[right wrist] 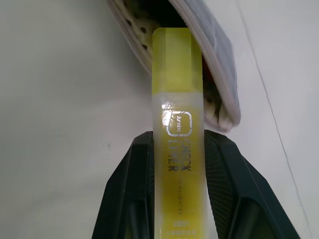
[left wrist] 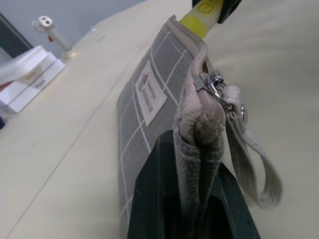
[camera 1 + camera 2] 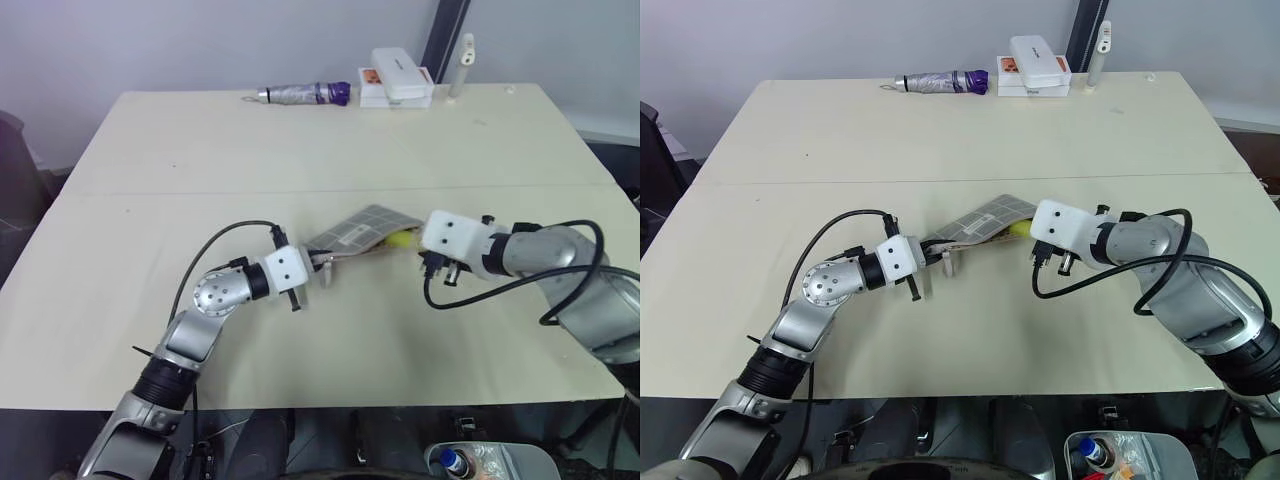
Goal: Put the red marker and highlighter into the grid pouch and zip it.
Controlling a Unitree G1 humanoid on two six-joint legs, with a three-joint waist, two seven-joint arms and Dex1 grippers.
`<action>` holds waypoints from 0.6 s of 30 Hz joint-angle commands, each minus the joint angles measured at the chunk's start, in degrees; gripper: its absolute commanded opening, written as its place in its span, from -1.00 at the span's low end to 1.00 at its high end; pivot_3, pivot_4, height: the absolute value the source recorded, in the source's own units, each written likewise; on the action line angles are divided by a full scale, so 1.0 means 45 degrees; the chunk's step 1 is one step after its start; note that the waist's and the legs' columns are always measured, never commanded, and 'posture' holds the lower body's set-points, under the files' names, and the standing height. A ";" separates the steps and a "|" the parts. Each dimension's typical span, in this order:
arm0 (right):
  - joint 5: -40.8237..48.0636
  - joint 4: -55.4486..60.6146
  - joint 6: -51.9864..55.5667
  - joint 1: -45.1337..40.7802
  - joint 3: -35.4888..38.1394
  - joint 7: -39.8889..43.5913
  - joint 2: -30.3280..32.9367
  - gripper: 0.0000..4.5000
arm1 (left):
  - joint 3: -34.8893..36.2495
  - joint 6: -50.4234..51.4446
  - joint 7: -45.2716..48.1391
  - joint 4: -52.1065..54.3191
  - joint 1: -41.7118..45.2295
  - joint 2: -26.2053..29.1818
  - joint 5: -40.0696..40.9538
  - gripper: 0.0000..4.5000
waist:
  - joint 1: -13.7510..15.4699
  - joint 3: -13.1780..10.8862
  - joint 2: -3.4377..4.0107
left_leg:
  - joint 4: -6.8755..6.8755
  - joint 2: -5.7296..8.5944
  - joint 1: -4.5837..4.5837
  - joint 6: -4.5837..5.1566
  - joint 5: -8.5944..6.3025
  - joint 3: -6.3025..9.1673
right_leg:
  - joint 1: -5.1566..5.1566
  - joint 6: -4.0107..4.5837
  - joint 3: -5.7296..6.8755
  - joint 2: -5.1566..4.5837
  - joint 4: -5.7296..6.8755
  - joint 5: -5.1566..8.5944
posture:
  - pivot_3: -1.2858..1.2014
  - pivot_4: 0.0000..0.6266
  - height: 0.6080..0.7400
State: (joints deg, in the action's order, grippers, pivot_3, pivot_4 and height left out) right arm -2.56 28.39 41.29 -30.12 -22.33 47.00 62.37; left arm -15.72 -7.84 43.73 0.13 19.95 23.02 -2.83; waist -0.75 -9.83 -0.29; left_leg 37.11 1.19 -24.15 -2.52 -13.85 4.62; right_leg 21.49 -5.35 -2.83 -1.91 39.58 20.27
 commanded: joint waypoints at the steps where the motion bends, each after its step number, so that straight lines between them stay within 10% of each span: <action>1: -0.1125 0.0386 -0.1424 -0.0949 -0.0840 0.0888 -0.0382 -0.64 | -0.0284 -0.0296 0.0312 0.0398 0.0355 -0.0002 0.0036 -1.00 | -0.0011 0.0000 0.0000 | -0.0001 -0.0001 0.0000 0.0000 0.0000 0.0000 | 0.0000 0.0000 0.0000 0.0001 0.0000 0.0000 | 0.03 -0.52 1.00; 9: -0.2144 -0.0021 -0.2306 -0.1473 -0.0899 0.1602 -0.1498 -0.64 | -0.0288 -0.0197 0.0591 0.0533 0.0407 0.0166 0.0136 -1.00 | 0.0032 0.0000 -0.0001 | 0.0001 0.0004 -0.0005 0.0000 0.0000 0.0004 | -0.0006 0.0000 0.0006 -0.0005 -0.0011 0.0000 | 0.03 -0.52 1.00; 16: -0.0753 0.0161 -0.1125 -0.1330 0.1555 0.1845 -0.1901 0.94 | -0.0128 0.0274 0.0404 0.0722 0.0221 0.0137 0.0245 -1.00 | 0.0014 0.0000 -0.0001 | -0.0001 0.0006 -0.0005 0.0000 0.0000 0.0005 | -0.0006 -0.0001 0.0006 -0.0013 -0.0013 -0.0001 | 0.03 -0.52 1.00; 18: -0.0079 0.0322 -0.0421 -0.1291 0.2541 0.1998 -0.1942 0.97 | -0.0024 0.0718 0.0207 0.0721 0.0261 -0.0049 0.0383 -1.00 | 0.0018 0.0000 -0.0001 | 0.0000 0.0005 -0.0004 0.0001 0.0000 0.0007 | -0.0010 -0.0001 0.0006 -0.0012 -0.0013 -0.0001 | 0.03 -0.52 1.00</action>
State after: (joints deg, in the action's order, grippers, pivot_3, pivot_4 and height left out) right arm -5.10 27.56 37.44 -35.26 -15.71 55.81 53.54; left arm -16.89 -5.89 45.28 1.51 21.07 23.19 -1.97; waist -0.67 -9.83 -0.30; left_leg 37.11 1.21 -24.17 -2.51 -13.86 4.65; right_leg 21.44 -5.35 -2.80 -1.96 39.52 20.27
